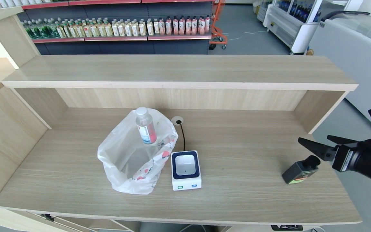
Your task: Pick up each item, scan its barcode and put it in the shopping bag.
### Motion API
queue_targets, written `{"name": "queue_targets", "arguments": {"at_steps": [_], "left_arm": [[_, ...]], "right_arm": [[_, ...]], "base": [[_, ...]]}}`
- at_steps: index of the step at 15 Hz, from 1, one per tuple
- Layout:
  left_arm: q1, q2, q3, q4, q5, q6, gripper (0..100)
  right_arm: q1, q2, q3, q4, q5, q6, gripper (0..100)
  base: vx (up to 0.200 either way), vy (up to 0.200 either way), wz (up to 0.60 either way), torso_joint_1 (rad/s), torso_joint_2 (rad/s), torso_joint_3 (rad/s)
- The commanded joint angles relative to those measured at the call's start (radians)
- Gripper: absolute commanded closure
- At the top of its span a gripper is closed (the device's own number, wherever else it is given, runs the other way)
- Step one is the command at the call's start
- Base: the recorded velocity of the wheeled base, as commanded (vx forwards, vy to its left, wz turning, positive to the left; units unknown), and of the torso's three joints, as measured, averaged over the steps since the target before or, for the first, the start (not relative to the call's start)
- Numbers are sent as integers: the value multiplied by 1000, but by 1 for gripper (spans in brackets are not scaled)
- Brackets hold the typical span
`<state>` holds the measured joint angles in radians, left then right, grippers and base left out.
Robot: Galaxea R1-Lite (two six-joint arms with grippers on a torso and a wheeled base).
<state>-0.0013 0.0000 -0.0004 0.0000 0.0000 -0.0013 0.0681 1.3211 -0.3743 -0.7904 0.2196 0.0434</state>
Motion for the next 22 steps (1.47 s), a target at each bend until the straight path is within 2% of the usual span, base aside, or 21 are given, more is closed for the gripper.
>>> {"name": "queue_targets", "arguments": {"at_steps": [1,6,11,15,18,20,22], "left_arm": [[1,2,0,0,0,0,0],[1,2,0,0,0,1,0],[0,2,0,0,0,1,0],[1,2,0,0,0,1,0],[0,2,-1,0,0,1,0],[1,2,0,0,0,1,0],[0,2,0,0,0,1,0]], "right_arm": [[-1,-43,55,3,0,-19,0],[6,-69,86,3,0,-22,0],[6,-109,143,13,0,-42,0],[-16,-164,150,165,-11,-174,0],[-126,-166,144,244,-22,-361,0],[-177,-163,144,283,-32,-416,0],[-180,-158,140,326,-80,-419,0]], "base": [[0,-200,0,7,2,7],[0,-200,0,2,3,4],[0,0,0,0,0,0],[0,0,0,0,0,0],[0,0,0,0,0,0],[0,0,0,0,0,0],[0,0,0,0,0,0]]}}
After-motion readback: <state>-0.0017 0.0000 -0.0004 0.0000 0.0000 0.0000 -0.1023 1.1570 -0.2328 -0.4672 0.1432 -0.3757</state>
